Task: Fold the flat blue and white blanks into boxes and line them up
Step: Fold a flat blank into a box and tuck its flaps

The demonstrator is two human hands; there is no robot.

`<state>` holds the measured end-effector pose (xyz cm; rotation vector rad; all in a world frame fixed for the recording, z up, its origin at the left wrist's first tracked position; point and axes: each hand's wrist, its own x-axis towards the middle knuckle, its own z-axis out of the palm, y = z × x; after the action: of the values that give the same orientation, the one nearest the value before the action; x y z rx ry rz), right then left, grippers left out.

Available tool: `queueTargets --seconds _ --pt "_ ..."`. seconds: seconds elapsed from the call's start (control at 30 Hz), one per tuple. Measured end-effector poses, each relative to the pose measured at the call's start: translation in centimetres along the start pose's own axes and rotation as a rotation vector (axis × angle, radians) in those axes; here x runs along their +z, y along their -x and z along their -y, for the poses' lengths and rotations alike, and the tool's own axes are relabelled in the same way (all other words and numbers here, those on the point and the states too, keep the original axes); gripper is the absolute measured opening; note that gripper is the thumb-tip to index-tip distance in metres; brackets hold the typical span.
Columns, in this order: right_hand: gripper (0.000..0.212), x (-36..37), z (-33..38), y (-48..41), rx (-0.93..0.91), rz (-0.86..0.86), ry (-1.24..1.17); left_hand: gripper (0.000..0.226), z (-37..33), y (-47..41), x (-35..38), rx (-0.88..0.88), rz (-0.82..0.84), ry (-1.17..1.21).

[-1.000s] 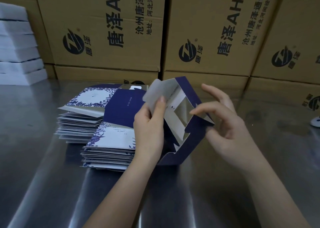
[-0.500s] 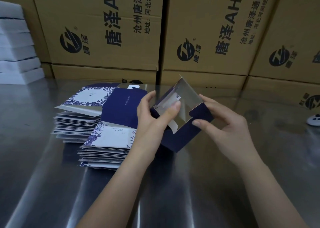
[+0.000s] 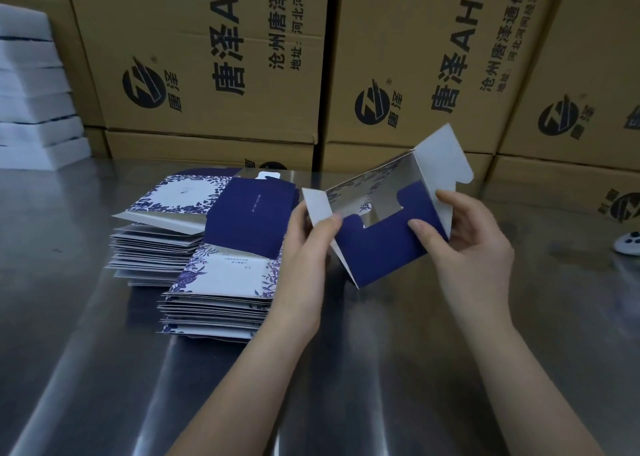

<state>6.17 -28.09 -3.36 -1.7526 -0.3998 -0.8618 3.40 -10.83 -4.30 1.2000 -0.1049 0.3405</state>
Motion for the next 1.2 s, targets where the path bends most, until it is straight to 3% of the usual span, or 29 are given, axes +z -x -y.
queueTargets --seconds 0.13,0.3,0.5,0.7,0.87,1.03,1.2 --pt "0.038 0.6 -0.1 0.3 -0.062 -0.11 0.097 0.064 0.9 0.7 0.9 0.094 0.112 -0.058" --pt "0.04 1.1 -0.3 0.6 -0.198 -0.166 0.257 0.077 1.6 0.7 1.3 0.181 0.046 -0.208" --pt "0.038 1.4 0.0 0.6 -0.279 -0.167 0.339 0.076 1.9 0.7 1.0 0.29 0.014 -0.208" --pt "0.035 0.6 0.9 0.2 -0.405 -0.06 0.253 0.077 2.5 1.2 1.1 0.411 0.05 -0.446" --pt "0.033 -0.1 0.9 -0.2 -0.351 -0.077 0.344 0.075 3.2 1.6 1.4 0.51 0.144 -0.602" --pt "0.034 -0.5 0.9 -0.4 -0.269 -0.11 0.271 0.068 3.8 1.6 1.3 0.54 0.214 -0.672" --pt "0.043 -0.2 1.0 -0.2 -0.223 -0.004 0.199 0.066 3.8 1.5 1.2 0.497 0.188 -0.694"
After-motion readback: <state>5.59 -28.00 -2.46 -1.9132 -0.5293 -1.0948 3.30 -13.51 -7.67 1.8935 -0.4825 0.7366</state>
